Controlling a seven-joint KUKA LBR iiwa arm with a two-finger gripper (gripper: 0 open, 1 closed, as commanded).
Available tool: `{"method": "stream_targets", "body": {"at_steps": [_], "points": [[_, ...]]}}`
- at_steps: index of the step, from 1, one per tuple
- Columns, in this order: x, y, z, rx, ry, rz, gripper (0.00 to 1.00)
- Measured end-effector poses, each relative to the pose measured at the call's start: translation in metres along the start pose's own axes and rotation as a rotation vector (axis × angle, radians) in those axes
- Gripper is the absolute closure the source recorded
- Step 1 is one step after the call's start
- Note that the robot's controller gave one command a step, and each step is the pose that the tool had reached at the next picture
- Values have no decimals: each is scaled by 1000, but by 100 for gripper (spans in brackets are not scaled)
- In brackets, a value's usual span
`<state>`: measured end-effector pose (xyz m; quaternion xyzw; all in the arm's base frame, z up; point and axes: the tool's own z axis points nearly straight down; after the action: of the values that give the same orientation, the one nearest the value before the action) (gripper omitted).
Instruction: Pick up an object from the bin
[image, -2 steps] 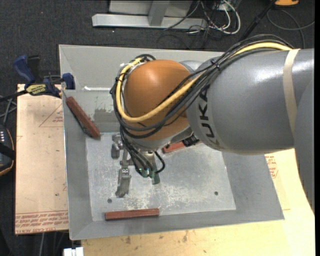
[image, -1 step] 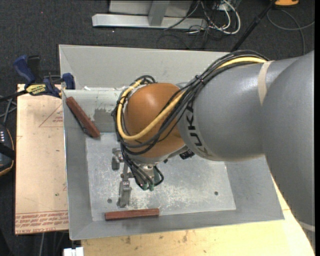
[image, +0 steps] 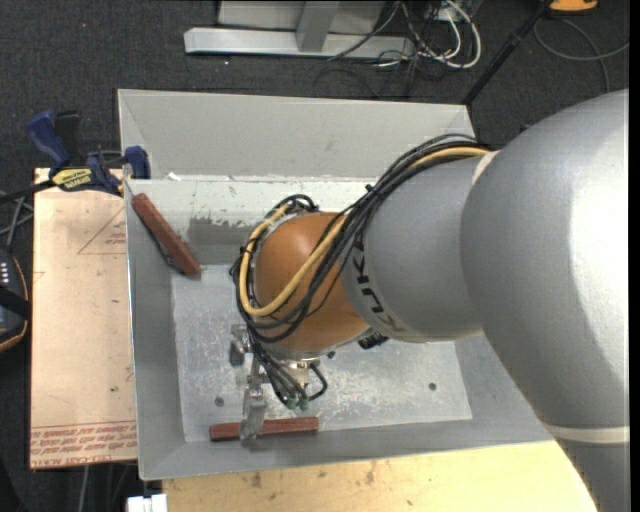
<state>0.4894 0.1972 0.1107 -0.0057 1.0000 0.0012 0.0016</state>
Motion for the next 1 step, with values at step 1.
{"method": "stream_targets", "body": {"at_steps": [1], "points": [[4,3,40,0,2,30,100]]}}
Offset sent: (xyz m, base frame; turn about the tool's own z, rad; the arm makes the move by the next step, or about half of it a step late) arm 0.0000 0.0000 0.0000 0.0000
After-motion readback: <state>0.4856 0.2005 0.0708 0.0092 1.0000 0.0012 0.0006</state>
